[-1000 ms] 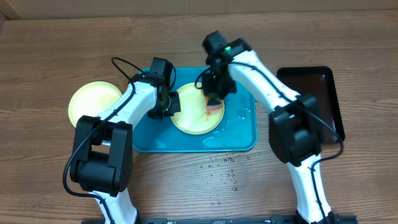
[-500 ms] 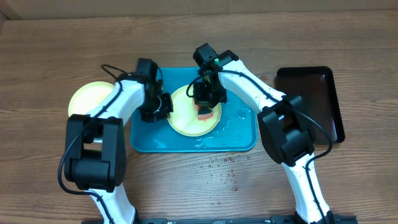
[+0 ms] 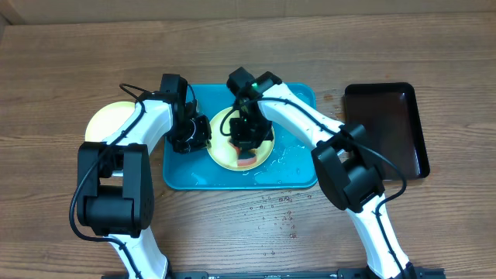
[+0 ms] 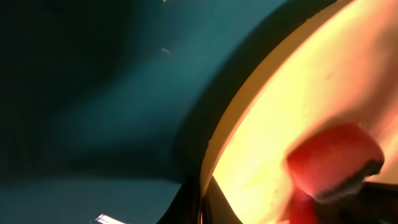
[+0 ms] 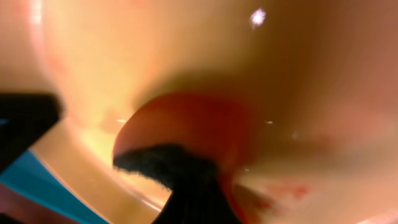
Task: Clean dirty plates on tray and stack at the side
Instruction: 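Scrub the yellow plate with the sponge while left gripper holds it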
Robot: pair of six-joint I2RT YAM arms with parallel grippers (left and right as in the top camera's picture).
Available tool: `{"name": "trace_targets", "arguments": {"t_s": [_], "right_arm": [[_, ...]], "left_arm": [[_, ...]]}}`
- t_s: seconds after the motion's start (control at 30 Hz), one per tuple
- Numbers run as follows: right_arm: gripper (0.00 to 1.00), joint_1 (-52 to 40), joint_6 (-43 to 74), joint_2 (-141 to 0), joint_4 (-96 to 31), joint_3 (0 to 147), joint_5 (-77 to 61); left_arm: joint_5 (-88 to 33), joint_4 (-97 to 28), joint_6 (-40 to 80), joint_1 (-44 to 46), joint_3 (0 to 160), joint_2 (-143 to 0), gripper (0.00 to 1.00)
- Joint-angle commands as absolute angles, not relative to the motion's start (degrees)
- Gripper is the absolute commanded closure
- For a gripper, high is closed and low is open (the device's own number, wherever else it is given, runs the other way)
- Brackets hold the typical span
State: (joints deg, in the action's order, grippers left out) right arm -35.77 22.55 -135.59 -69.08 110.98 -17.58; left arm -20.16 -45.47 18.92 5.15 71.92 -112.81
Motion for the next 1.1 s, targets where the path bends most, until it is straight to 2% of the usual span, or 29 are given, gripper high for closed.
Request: {"name": "trace_targets", "arguments": {"t_s": [0.0,0.1,0.3,0.53,0.7,0.83,1.07], "right_arm": [[0.96,-32.3,26.4,-136.6,-71.6,112.0,-6.8],[0.96,-30.8,28.8,-136.6,-71.7,112.9,-1.9],[0.96,-31.9,29.2,-136.6,-63.5,112.6,-2.7],[0.96,-36.5,29.0,-136.7,-51.9,107.0,-18.3],[0.96,-37.9,25.1,-136.6,-57.8,106.6,-25.7],[0.96,-37.2,22.2,-136.6,-64.2,106.6,-25.1],[0.96,-31.8,22.3,-136.6,-74.5,112.1,-9.7]], "left_arm": [[-21.0,-45.6,17.8,4.7,71.4,-114.1,0.96],[-21.0,-45.6,17.8,4.7,71.4,-114.1,0.96],[-21.0,-45.6,17.8,4.7,71.4,-114.1,0.96],[-21.0,-45.5,17.8,4.7,71.4,-114.1,0.96],[-21.0,-45.1,17.8,4.7,71.4,-114.1,0.96],[-21.0,-45.0,17.8,4.7,71.4,-114.1,0.96],[-21.0,-45.0,17.8,4.7,71.4,-114.1,0.96]]}}
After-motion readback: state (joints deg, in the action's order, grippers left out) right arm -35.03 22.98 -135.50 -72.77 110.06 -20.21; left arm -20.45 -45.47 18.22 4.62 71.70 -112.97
